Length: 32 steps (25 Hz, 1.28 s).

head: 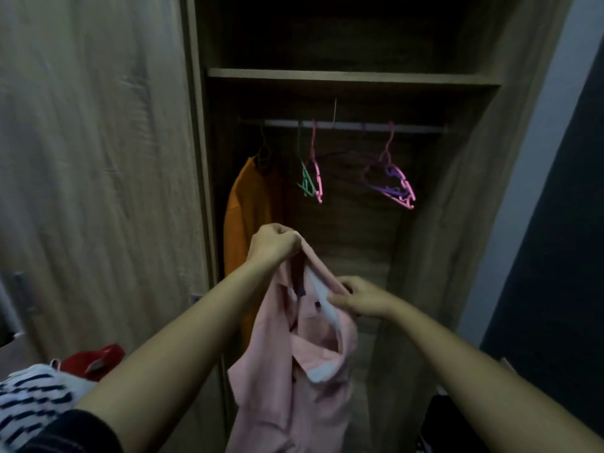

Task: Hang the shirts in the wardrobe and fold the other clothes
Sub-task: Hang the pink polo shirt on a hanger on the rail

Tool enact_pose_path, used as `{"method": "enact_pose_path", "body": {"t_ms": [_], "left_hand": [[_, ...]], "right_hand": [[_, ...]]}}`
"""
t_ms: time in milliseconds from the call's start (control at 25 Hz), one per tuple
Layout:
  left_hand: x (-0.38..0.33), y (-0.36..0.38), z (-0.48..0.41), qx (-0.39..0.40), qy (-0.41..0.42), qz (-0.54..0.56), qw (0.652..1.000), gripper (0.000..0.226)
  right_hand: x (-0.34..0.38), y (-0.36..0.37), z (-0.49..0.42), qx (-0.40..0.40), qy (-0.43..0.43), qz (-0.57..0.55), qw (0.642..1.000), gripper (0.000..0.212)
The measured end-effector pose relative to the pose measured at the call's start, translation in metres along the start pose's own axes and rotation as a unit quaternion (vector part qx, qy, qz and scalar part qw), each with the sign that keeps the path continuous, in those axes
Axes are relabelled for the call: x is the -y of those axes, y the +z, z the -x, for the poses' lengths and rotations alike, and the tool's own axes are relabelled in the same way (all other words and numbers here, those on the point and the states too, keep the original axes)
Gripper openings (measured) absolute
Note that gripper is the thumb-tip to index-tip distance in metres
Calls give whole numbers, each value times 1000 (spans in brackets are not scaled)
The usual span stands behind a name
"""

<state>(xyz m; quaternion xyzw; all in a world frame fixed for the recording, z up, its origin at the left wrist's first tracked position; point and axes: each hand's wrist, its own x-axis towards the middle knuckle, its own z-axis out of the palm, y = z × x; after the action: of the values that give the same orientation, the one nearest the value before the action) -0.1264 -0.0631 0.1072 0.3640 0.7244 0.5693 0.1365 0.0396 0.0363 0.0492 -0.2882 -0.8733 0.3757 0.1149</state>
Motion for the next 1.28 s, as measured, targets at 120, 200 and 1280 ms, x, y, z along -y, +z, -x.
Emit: {"method": "enact_pose_path", "body": {"t_ms": [120, 200, 1280], "left_hand": [[11, -23, -3, 24, 62, -148, 987, 13], [18, -31, -3, 19, 78, -185, 980, 19], [60, -66, -6, 253, -288, 301, 873, 24]], "right_hand": [[3, -17, 2, -59, 12, -45, 997, 30], [13, -25, 5, -92, 26, -72, 993, 36], [-8, -56, 35, -78, 166, -477, 859, 16]]}}
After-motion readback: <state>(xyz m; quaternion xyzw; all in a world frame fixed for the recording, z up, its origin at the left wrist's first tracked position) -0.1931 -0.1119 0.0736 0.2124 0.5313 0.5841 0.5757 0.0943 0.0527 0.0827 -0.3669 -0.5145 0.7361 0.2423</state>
